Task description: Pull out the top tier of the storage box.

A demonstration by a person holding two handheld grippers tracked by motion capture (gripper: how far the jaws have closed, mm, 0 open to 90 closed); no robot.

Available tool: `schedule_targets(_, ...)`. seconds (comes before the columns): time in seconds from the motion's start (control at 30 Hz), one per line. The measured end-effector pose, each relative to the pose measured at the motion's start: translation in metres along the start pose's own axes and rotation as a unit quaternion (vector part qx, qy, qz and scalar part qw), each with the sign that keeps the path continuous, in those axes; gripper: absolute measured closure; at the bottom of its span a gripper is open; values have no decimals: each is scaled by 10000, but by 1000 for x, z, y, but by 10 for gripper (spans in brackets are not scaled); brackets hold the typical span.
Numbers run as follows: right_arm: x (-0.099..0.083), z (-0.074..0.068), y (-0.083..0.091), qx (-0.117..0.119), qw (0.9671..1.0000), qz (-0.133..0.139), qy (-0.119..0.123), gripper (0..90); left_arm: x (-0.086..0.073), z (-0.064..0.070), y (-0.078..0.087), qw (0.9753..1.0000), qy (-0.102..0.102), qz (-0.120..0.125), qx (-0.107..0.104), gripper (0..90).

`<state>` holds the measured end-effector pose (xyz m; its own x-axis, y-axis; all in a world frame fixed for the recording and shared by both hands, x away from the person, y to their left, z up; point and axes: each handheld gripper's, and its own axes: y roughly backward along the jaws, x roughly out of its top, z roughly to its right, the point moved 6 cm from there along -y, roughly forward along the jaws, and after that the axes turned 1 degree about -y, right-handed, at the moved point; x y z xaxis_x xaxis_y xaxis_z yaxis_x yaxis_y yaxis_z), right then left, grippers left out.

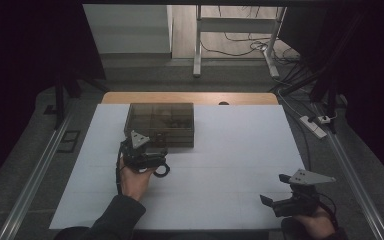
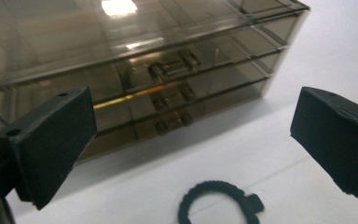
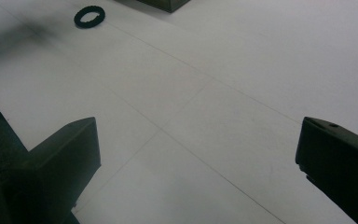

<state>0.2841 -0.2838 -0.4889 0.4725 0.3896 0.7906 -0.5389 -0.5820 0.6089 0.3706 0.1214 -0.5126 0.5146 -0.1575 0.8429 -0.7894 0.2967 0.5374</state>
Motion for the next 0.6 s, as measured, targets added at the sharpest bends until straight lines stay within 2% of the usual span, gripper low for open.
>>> schedule_targets(0.3, 0, 0, 0, -2, 10000, 1, -6, 0, 1, 0, -9, 9995, 123, 9, 294, 17)
schedule_targets(0.33, 0, 0, 0, -3, 10000, 0, -3, 0, 2, 2, -13, 9989, 98, 3, 457, 19)
schedule_targets(0.47, 0, 0, 0, 1, 10000, -3, 0, 0, 3, 6, -17, 9984, 107, 30, 562, 26)
schedule_targets(0.6, 0, 0, 0, 1, 10000, -11, 9, 0, 5, 8, -24, 9958, 86, 69, 910, 48)
